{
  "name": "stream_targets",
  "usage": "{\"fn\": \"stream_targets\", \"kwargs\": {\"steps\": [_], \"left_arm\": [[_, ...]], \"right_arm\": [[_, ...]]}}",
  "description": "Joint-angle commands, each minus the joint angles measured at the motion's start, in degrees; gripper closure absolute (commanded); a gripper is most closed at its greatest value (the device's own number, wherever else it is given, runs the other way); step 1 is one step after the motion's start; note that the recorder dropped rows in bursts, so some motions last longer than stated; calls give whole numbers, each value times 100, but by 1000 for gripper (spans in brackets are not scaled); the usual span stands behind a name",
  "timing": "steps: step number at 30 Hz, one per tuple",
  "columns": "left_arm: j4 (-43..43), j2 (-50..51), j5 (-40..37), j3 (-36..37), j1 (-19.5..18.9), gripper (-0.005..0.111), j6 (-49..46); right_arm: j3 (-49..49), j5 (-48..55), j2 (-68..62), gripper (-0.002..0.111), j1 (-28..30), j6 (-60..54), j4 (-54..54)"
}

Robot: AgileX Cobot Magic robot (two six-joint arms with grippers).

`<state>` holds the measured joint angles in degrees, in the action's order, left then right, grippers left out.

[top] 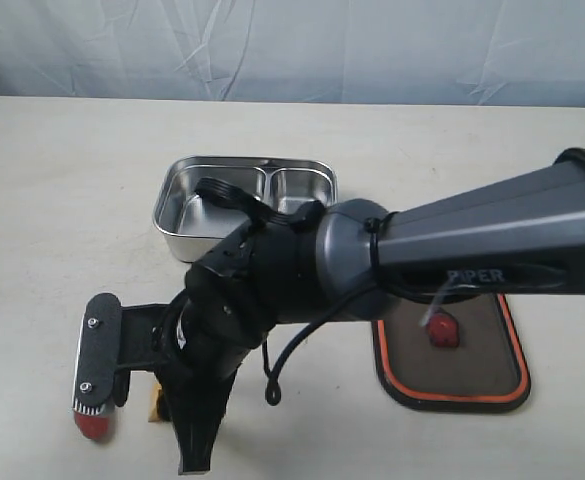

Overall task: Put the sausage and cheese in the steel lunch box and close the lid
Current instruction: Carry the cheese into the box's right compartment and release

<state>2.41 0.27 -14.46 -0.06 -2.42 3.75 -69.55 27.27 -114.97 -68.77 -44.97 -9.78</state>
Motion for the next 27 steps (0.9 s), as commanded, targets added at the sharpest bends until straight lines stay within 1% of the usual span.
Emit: {"fn": "stream_targets", "kwargs": {"steps": [1,4,6,8,10,11,12,13,14,15,17,23,26,27], "left_arm": [[5,-27,85,6,32,107,9],[5,-27,85,6,32,107,9],[5,-27,85,6,32,107,9],[5,-27,85,6,32,107,9],[5,-27,85,6,32,107,9],[5,-27,85,6,32,107,9],[5,-27,85,6,32,107,9],[5,-27,85,6,32,107,9],[5,-27,85,6,32,107,9],[5,-27,85,6,32,107,9],[5,-27,85,6,32,107,9],[5,-27,85,6,32,107,9],[5,-27,85,6,32,107,9],[5,-27,85,6,32,107,9]], "right_arm": [[4,-11,310,108,-1,95,-41],[4,-11,731,108,75,585,132],[4,-11,1038,108,208,1346,584],[4,-11,1279,108,463,2083,1169],[4,-61,1458,108,817,2813,1789],[4,-329,1515,109,1309,3484,2151],[4,-446,1515,109,1513,3674,2151],[-22,-573,1377,109,1980,3851,2040],[-50,-583,1293,109,2142,3852,1965],[-160,-594,1021,109,2449,3861,1953],[-333,-682,616,109,2675,3861,1940],[-461,-1752,-118,109,2733,3861,1855],[-461,-1742,-190,109,2746,3861,1855],[-461,-1728,-190,107,2746,3861,1855]]}}
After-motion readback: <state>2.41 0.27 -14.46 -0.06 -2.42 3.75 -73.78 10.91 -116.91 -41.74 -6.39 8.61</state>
